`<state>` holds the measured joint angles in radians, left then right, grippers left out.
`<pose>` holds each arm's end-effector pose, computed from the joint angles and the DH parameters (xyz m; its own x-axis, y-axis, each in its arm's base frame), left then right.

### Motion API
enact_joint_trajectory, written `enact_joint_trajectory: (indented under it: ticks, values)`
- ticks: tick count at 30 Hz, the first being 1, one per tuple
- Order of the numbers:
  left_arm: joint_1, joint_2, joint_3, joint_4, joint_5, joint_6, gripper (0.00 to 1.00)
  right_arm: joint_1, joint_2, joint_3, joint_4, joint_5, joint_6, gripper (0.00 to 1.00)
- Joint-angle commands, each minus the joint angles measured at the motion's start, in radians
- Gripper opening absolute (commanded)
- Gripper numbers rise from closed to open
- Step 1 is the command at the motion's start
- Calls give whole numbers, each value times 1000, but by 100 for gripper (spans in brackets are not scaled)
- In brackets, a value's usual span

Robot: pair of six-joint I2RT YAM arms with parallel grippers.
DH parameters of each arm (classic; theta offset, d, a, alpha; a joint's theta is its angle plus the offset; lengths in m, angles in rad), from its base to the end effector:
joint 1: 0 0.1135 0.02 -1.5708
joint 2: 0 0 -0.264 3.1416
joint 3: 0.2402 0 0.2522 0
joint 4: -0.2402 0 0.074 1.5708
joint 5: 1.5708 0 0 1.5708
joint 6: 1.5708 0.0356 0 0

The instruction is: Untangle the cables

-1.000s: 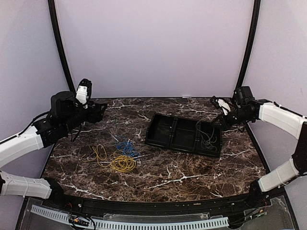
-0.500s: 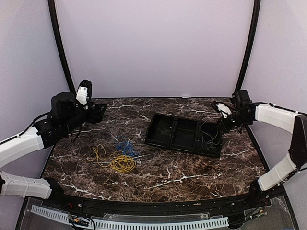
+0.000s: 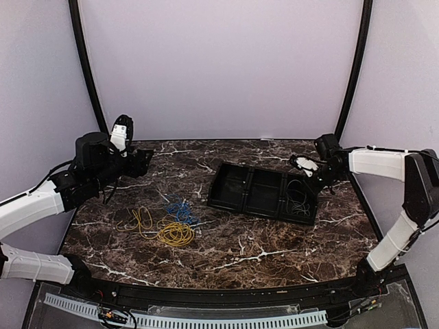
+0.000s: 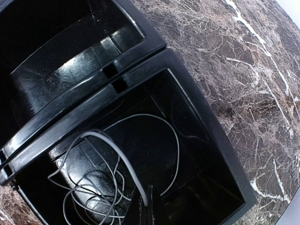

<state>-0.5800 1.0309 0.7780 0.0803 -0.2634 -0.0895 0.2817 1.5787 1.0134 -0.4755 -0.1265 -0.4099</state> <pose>0.2085 -0.1255 0.3181 -0.1712 0.0090 -0.9852 0.3005 0.9528 -0.0435 0.3026 0.0923 0.2026 -0.6258 -0.5927 -0.5070 -0.6394 0.7621 -0.1016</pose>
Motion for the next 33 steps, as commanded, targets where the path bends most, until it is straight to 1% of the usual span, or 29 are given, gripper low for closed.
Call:
enact_joint_trajectory:
  ticks: [1,2,3,4,5,6,8,9,11,14,16,17,20,22,25,28,31,33]
  values:
    - [6,-18,-12,16,-6,2,71,2,39,57,-20,4,4,0]
    - [6,-17,-12,16,-6,0,72,2,42,65,-31,-3,4,0]
    - [6,-10,-10,8,-8,-2,72,2,41,72,-46,-10,3,4]
    - [6,2,-6,-11,-21,-13,73,1,35,81,-65,-13,3,9]
    - [6,13,6,-24,-31,-33,77,2,25,87,-83,-14,1,15]
    - [7,36,14,-57,-62,-45,79,2,7,90,-100,-12,-1,21]
    - [10,88,47,-130,-100,-81,82,2,-47,87,-130,3,-9,33]
    - [11,107,74,-157,-107,-101,83,2,-75,86,-146,7,-15,37]
    - [16,162,113,-225,-117,-129,84,1,-126,89,-177,16,-28,44]
    - [27,232,153,-296,-91,-170,85,1,-195,78,-189,43,-43,50]
    - [30,254,170,-331,-64,-198,85,1,-229,80,-188,40,-53,51]
    - [31,263,175,-350,-44,-213,85,2,-243,83,-186,13,-60,51]
    - [31,264,174,-368,-14,-243,84,9,-288,64,-144,-133,-88,51]
    - [32,266,171,-387,28,-261,82,38,-284,66,-129,-215,-100,49]
    - [32,279,167,-429,99,-292,74,124,-235,117,-132,-293,-125,46]
    - [32,277,132,-428,213,-329,68,231,-168,179,-108,-296,-137,43]
    - [32,263,85,-416,290,-355,61,333,-75,266,-105,-295,-146,40]
    - [32,251,45,-396,338,-365,59,390,-6,328,-109,-300,-146,38]
